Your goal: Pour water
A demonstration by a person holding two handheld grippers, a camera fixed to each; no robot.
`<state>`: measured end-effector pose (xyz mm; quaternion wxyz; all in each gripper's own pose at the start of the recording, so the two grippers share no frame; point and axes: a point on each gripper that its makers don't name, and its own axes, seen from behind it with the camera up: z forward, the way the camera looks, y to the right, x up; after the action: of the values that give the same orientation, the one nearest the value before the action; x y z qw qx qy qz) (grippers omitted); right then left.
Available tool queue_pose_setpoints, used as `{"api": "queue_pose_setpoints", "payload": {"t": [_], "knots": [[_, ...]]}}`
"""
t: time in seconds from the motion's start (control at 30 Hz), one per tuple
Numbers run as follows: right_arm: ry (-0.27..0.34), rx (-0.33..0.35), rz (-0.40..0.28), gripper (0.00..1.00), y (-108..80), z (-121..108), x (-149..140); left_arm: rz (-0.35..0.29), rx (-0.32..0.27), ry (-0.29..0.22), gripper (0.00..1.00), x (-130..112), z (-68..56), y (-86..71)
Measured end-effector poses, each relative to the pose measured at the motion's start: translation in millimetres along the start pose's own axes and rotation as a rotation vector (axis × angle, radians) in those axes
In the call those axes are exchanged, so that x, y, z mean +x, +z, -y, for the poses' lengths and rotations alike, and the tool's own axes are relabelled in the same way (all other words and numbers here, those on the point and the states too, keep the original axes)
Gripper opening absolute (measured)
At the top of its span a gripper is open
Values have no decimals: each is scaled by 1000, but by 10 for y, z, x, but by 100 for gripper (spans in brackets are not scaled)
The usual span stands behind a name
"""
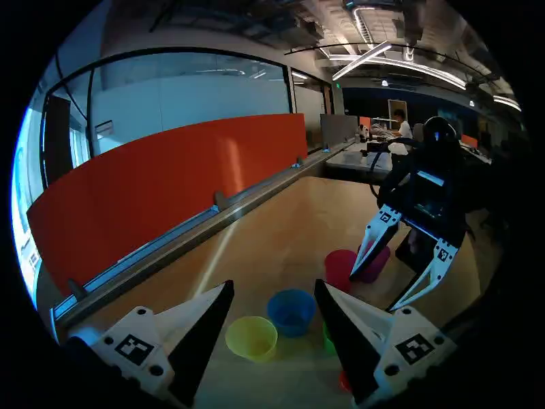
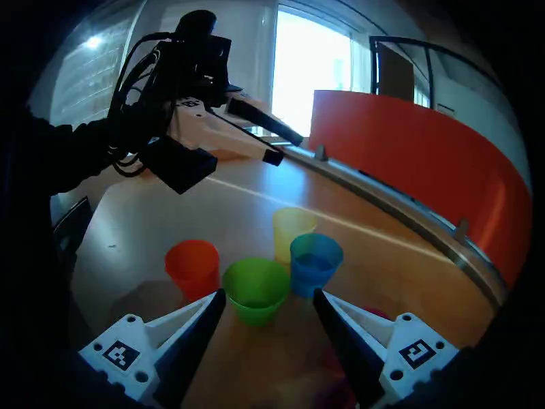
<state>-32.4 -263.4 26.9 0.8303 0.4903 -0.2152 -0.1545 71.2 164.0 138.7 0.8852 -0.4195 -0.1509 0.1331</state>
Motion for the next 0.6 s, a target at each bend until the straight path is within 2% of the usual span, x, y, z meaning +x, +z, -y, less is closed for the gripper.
{"api": "queue_pose_setpoints", "payload": {"t": [0.6], "knots": [[6,16,44,100,261,51,-132,11,2,17,88,-21,-20,21]]}}
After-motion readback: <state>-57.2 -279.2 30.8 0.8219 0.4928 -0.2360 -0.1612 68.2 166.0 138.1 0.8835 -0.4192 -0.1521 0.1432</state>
